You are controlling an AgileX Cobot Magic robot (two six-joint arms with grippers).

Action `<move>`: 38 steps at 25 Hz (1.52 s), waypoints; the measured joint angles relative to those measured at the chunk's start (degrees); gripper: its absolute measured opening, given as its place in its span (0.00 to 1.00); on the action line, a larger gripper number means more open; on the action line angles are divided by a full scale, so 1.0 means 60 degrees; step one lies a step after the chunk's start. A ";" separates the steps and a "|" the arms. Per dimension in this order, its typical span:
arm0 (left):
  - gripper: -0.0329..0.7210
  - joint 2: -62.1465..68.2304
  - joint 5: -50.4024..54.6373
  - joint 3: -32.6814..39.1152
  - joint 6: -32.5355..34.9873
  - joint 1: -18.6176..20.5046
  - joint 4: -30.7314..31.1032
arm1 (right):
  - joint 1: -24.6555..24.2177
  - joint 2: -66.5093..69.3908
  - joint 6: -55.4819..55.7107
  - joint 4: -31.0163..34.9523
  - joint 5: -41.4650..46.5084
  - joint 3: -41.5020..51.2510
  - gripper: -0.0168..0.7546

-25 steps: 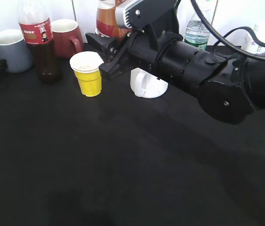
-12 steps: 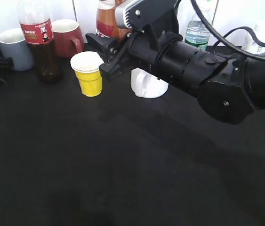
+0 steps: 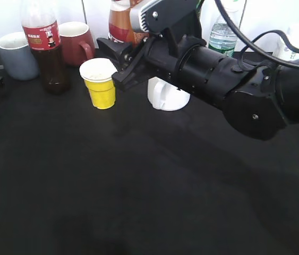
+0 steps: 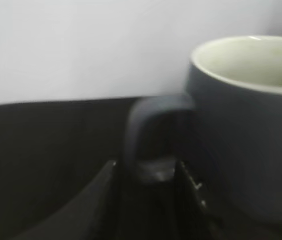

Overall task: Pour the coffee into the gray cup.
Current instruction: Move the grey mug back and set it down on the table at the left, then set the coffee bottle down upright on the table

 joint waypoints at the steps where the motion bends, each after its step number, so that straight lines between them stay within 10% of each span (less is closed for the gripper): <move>1: 0.41 -0.0320 -0.0081 0.0486 0.0000 0.0000 0.0000 | 0.0000 0.0000 0.0000 0.0000 0.0000 0.0000 0.70; 9: 0.41 -0.3901 -0.0811 0.4291 0.0000 0.0000 0.0182 | -0.1761 -0.0718 -0.0009 0.1866 0.0442 0.0000 0.70; 18: 0.41 -0.4228 -0.0942 0.4663 -0.0043 -0.0165 0.1009 | -0.5269 -0.0587 -0.0234 0.2726 0.1293 0.0000 0.70; 25: 0.41 -0.4228 -0.0899 0.4663 -0.0043 -0.1801 0.1009 | -0.5374 0.2004 -0.0194 0.2653 -0.0322 -0.0003 0.70; 38: 0.41 -0.4228 -0.0891 0.4663 -0.0043 -0.1986 0.1036 | -0.5392 0.3707 0.0246 0.1802 -0.1896 -0.0119 0.84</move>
